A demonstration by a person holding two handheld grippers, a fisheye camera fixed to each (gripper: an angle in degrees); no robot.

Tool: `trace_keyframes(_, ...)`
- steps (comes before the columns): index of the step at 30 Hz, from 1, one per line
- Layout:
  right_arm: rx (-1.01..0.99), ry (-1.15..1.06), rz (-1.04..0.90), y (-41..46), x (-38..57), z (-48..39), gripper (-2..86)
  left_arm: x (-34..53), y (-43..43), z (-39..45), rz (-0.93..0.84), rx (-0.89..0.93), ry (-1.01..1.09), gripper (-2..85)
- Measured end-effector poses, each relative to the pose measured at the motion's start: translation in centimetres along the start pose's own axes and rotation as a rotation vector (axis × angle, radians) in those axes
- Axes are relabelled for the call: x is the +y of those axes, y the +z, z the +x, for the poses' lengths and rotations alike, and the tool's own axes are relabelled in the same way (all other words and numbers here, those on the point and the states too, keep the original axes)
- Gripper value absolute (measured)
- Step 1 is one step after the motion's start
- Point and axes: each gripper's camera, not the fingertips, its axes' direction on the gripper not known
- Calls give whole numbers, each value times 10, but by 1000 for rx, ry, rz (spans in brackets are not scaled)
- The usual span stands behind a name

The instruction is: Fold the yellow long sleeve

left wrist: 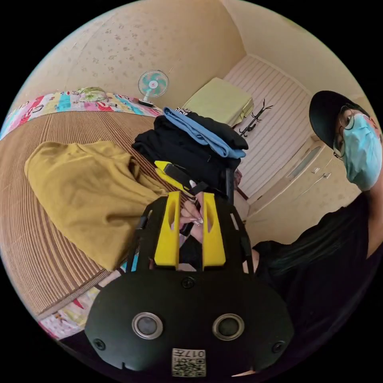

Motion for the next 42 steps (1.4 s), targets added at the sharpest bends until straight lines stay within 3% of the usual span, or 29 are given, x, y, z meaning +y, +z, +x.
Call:
trace_keyframes(2, -106, -45, -62, 7, -5, -7, 140, 12, -22, -8, 82, -180, -75, 99)
trace_keyframes(5, -101, -231, -174, 18, -4, -41, 117, 32, -45, -26, 192, -366, -235, 101)
trace_keyframes(6, -69, -259, -240, 26, -5, -47, 108, 35, -47, -31, 202, -381, -268, 101)
trace_keyframes(8, 224, -287, -571, 69, 1, -57, 47, 43, -47, -50, 182, -375, -368, 116)
trace_keyframes(9, 241, -289, -567, 70, 2, -58, 43, 44, -44, -55, 163, -372, -391, 121)
trace_keyframes(11, 45, -247, -232, 20, -3, -65, 33, 49, -33, -66, 110, -363, -449, 138)
trace_keyframes(12, 10, -254, -151, 7, -4, -67, 32, 50, -30, -67, 104, -359, -453, 141)
trace_keyframes(13, 85, -270, -80, -7, -4, -72, 30, 51, -23, -68, 93, -346, -457, 144)
trace_keyframes(15, 403, -270, -149, 8, -4, -73, 29, 53, -9, -71, 60, -319, -475, 152)
trace_keyframes(17, 603, -237, -398, 53, -2, -55, 33, 54, 16, -77, 7, -261, -502, 159)
trace_keyframes(21, 496, -208, -291, 39, -2, -57, 49, 52, 53, -89, -42, -158, -558, 159)
trace_keyframes(25, 287, -127, -36, -1, 2, -44, 86, 53, 85, -97, -47, -92, -627, 104)
trace_keyframes(27, 212, -138, -13, -7, 1, -39, 97, 51, 92, -98, -67, -76, -609, 86)
trace_keyframes(30, 86, -152, -193, 18, -6, -29, 96, 44, 92, -91, -152, -85, -489, 68)
trace_keyframes(32, 153, -165, -437, 57, -5, -28, 65, 42, 78, -83, -183, -186, -430, 65)
trace_keyframes(36, 101, -266, -420, 63, 4, -53, 42, 48, 53, -79, -145, -398, -436, 63)
trace_keyframes(38, 106, -298, -501, 80, 12, -63, 33, 47, 44, -72, -121, -499, -440, 65)
trace_keyframes(42, 104, -261, -595, 99, 17, -60, 26, 16, 47, -26, -11, -688, -230, 87)
